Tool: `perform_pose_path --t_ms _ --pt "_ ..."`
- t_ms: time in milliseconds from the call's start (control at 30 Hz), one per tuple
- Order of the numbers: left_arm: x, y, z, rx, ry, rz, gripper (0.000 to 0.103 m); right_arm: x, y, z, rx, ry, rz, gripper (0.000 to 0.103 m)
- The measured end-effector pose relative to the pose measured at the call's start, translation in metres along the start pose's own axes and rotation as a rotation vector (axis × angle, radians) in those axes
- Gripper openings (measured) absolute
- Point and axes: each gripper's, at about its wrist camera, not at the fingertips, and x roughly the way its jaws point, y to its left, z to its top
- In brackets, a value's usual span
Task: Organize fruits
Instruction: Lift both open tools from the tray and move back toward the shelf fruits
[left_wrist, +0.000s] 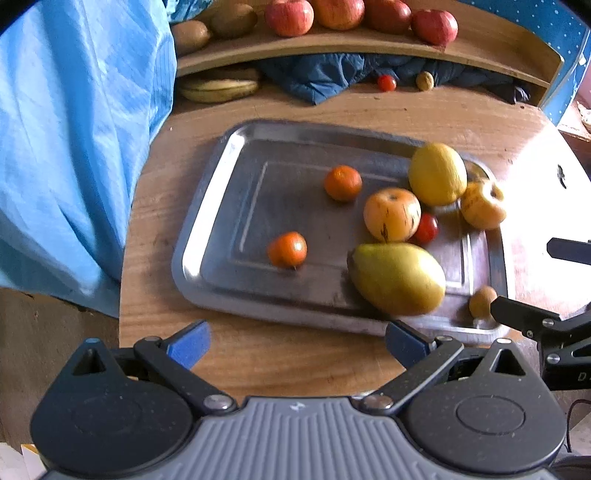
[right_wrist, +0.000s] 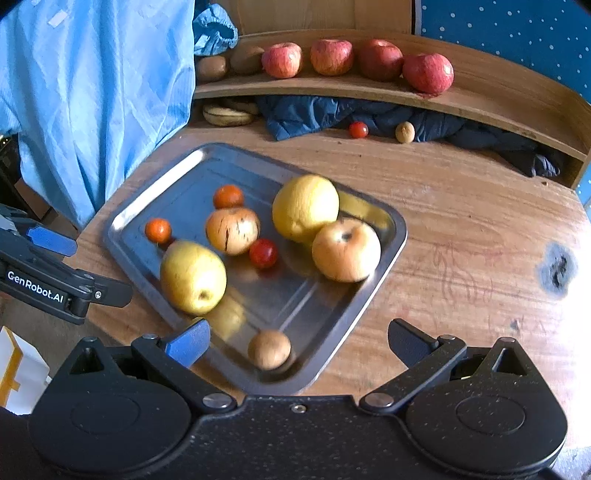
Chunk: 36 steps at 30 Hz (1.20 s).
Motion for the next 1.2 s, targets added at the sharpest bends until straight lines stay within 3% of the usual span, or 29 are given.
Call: perform_pose_path --t_ms 700,1200 --pt "0.014 -0.005 0.072 0.048 -0.049 -0.013 0.103 0.018 -0.027 0.043 0.067 -0.081 -0.029 0.102" --pt "0.037 -0.009 0.119 -0.012 -0.06 -0.086 0.102 0.031 -0.033 0.059 0.098 -0.123 -0.118 0.102"
